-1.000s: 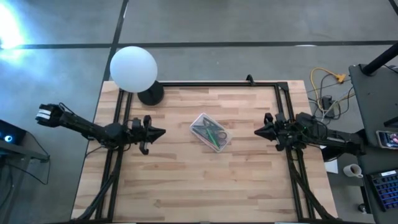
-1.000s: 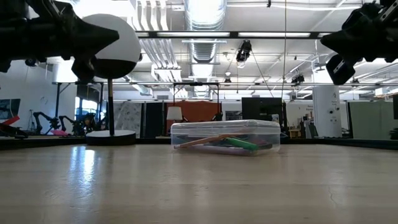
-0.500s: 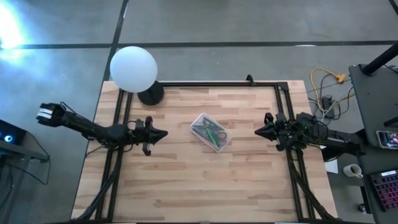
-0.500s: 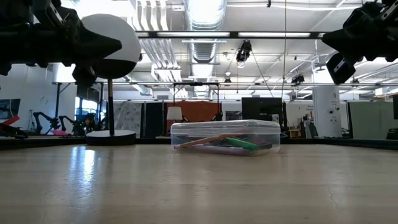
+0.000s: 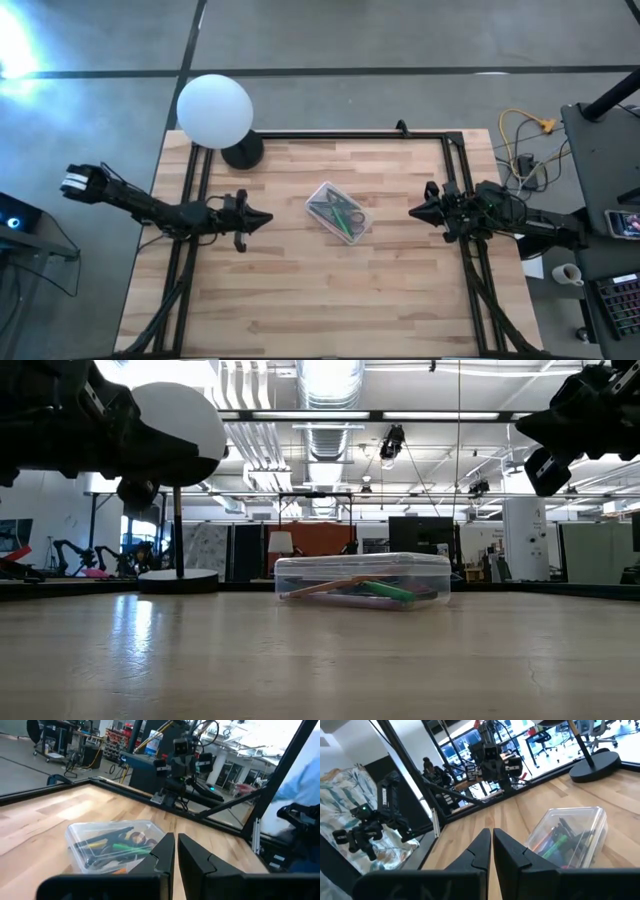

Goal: Pick & place school supplies into a supply box
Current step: Return to Home Position

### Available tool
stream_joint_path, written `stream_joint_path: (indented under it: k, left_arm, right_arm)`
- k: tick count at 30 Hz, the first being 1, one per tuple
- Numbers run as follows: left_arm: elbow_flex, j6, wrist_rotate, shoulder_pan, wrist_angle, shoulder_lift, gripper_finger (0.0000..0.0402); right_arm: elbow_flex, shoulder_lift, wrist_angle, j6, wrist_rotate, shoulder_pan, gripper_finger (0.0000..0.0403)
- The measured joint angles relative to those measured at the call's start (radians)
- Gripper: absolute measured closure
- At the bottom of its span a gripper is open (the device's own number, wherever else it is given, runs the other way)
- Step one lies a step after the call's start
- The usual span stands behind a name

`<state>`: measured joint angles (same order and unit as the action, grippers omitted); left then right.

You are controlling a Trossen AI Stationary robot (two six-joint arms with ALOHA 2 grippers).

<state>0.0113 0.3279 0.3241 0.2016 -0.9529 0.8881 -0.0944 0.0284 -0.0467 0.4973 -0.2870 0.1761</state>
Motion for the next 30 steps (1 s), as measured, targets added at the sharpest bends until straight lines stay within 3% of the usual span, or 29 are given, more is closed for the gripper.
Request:
stream_joint_path:
  k: [30]
  left_arm:
    - [0.000,0.000,0.000,0.000,0.000,0.075,0.0395]
  right_arm:
    - [0.000,0.000,0.000,0.000,0.000,0.000,0.0390]
